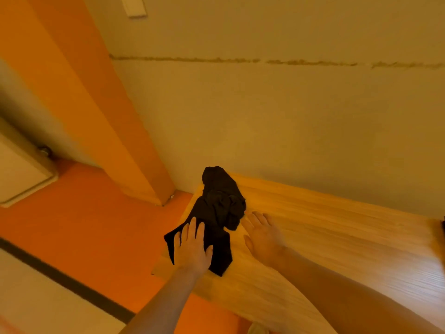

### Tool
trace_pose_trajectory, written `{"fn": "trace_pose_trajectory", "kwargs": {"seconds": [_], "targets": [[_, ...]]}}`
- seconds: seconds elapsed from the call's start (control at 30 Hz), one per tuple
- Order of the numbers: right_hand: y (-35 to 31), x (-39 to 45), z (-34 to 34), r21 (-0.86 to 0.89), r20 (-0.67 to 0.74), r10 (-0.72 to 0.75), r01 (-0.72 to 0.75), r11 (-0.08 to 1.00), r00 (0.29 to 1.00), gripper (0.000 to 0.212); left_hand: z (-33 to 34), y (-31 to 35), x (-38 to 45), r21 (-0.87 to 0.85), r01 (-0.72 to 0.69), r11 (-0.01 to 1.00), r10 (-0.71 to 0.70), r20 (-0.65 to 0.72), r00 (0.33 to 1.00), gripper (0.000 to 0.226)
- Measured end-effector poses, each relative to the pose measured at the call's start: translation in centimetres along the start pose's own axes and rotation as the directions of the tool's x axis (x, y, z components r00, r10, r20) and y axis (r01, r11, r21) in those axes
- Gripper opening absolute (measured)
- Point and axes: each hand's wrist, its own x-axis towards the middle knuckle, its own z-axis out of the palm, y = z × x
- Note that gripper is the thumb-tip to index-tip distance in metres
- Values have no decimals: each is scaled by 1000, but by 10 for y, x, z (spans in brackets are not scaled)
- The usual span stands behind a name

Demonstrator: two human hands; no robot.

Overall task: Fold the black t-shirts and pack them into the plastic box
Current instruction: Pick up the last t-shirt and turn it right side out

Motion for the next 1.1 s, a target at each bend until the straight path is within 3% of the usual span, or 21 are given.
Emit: {"fn": "trace_pose_trajectory", "kwargs": {"seconds": [0.17,0.33,0.5,0.6,0.67,0.8,0.97,1.1], "targets": [[-29,2,12,-64,71,-136,141,988,988,53,25,-22,-14,-194,123,973,-101,119,988,64],[-39,-12,35,-56,210,-192,208,977,959,52,42,-20,-35,-233,64,970,-36,121,992,58],[-33,-21,62,-35,89,-201,205,978,976,52,37,-8,-42,-181,-49,982,40,-51,998,26],[-24,-27,56,-55,-14,-207,206,977,978,23,34,6,-45,-310,-129,942,98,-116,988,21],[-16,-31,47,60,-14,-135,135,989,991,15,30,13,-44,-461,-166,872,81,-199,977,22],[15,-36,36,270,-104,203,-169,948,974,20,1,9,-33,-730,-96,676,-133,-249,959,17],[43,-28,19,301,-176,325,-264,916,929,27,-37,-5,-15,-767,-127,629,-9,-171,985,11],[43,-19,2,513,-181,438,-295,806,880,28,-64,1,-5,-789,-106,605,64,-84,994,9]]}}
